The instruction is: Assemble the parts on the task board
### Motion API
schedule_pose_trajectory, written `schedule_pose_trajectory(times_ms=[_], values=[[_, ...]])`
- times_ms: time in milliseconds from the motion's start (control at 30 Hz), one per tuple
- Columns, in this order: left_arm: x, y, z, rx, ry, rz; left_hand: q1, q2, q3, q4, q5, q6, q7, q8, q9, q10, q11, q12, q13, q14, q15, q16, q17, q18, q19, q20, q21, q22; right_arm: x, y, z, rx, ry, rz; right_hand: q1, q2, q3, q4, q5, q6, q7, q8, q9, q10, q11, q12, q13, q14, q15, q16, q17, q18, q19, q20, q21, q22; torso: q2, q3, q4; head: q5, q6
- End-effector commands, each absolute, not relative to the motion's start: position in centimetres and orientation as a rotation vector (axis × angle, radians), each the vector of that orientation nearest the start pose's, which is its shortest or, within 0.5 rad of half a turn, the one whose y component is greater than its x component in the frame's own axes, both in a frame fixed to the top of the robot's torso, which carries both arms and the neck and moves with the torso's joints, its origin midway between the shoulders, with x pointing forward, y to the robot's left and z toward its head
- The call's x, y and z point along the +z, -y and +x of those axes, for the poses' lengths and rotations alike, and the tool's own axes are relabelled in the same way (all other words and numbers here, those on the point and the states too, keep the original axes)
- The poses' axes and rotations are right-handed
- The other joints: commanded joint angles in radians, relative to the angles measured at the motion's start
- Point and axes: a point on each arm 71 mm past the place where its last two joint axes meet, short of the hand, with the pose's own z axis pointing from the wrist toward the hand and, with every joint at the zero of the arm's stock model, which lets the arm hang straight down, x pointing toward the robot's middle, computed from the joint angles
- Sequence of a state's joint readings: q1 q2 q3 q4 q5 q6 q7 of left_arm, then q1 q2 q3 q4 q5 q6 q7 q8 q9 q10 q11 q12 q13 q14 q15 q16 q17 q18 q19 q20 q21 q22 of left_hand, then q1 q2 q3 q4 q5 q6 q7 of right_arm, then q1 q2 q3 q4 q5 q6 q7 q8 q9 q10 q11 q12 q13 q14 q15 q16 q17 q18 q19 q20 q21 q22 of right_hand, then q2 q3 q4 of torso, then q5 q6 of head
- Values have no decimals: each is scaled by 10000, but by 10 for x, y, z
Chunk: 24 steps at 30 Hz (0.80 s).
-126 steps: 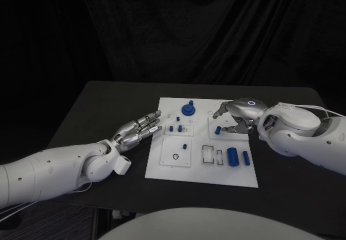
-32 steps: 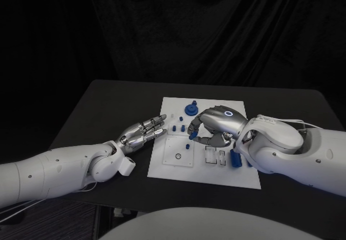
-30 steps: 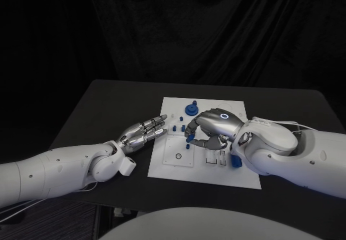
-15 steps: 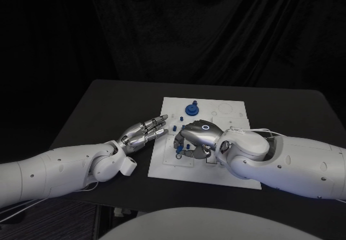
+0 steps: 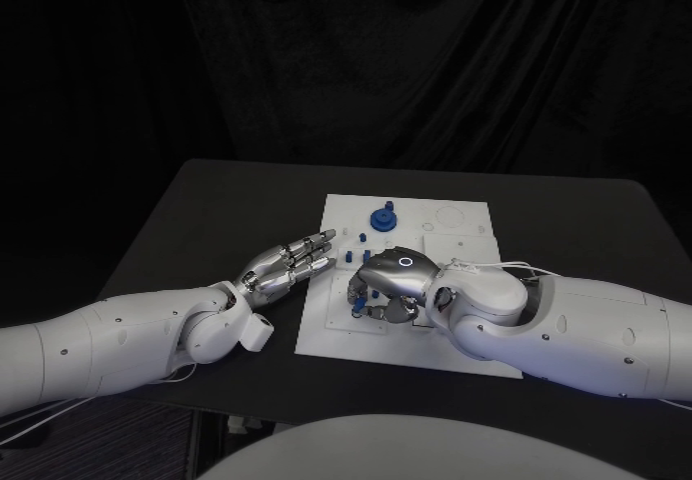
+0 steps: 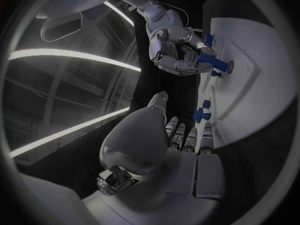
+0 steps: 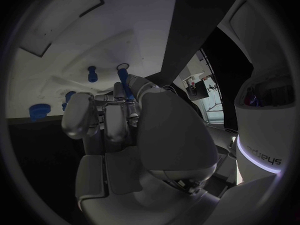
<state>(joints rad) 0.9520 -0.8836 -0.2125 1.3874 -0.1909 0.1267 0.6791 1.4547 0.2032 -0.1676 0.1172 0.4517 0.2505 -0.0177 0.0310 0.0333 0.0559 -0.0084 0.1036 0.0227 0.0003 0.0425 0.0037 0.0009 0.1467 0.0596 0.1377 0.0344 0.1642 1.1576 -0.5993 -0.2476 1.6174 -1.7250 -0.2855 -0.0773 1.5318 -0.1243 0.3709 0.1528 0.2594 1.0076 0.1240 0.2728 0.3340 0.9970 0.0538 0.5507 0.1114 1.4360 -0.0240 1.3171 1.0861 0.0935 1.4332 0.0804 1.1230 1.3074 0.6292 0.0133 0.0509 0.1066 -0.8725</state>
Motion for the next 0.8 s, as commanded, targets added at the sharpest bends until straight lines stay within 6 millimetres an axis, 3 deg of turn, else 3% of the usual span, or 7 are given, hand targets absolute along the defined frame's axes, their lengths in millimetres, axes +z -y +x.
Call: schedule_pose_trajectory(times_ms=[33, 467, 667, 733, 800], values=[[-326, -249, 402, -18698, -15664, -9800, -88, 31, 34, 42, 62, 36, -22, 51, 11, 0, -41, 49, 6, -3, -79, -37, -9, 171, -1, -96, 10, -8, -260, 53, 389, 8602, -17096, -7392, -80, -24, 5, -61, 19, 51, -54, -19, 872, 82, 14, -56, 17, 59, 26, 30, -22, -79, 63, 14, 10, 1510, -1, 1, -4, -15, -2], [-327, -248, 403, -18704, -15785, -9843, -73, 50, 55, 35, 72, -16, -20, 35, 2, -16, -44, 31, 1, -3, -36, -37, -9, 164, 0, -74, 11, -8, -266, 52, 389, 8496, -17315, -7409, -67, -23, 18, -85, 16, 24, -44, -47, 881, 80, 23, -86, 20, 30, 30, -20, -102, -63, 33, 16, -78, 1487, 0, 2, 1, -29, -2], [-328, -248, 403, -18717, -15827, -9862, -60, 59, 73, 25, 75, -40, 5, 27, -2, -27, -55, 21, -1, -3, -1, -37, -9, 153, 1, -52, 12, -14, -270, 52, 389, 8406, -17472, -7410, -102, -32, 53, -127, 9, -138, 11, -207, 891, -72, 96, -259, 19, -43, 89, -110, -209, -42, -38, 51, -222, 1448, 1, 2, 2, -55, -2], [-328, -248, 403, -18712, -15834, -9866, -51, 63, 89, 14, 76, -2, 77, 33, 3, -37, -80, 13, -3, -3, 23, -37, -9, 142, 2, -36, 14, -19, -272, 52, 389, 8356, -17557, -7412, -203, -87, 87, -97, -152, -702, 49, -597, 778, -554, 242, -520, -17, -180, 213, -257, -418, 1, -181, 131, -530, 1369, 2, 1, 2, -62, -2], [-328, -248, 403, -18703, -15837, -9871, -51, 63, 89, 14, 76, -2, 77, 33, 3, -37, -80, 13, -3, -3, 23, -37, -9, 142, 2, -36, 14, -19, -274, 52, 388, 8313, -17645, -7410, -303, -173, 108, -70, -252, -1192, -17, -954, 640, -1091, 445, -687, -12, -323, 381, -368, -591, 28, -316, 254, -775, 1311, -3, 0, 0, -48, -2]])
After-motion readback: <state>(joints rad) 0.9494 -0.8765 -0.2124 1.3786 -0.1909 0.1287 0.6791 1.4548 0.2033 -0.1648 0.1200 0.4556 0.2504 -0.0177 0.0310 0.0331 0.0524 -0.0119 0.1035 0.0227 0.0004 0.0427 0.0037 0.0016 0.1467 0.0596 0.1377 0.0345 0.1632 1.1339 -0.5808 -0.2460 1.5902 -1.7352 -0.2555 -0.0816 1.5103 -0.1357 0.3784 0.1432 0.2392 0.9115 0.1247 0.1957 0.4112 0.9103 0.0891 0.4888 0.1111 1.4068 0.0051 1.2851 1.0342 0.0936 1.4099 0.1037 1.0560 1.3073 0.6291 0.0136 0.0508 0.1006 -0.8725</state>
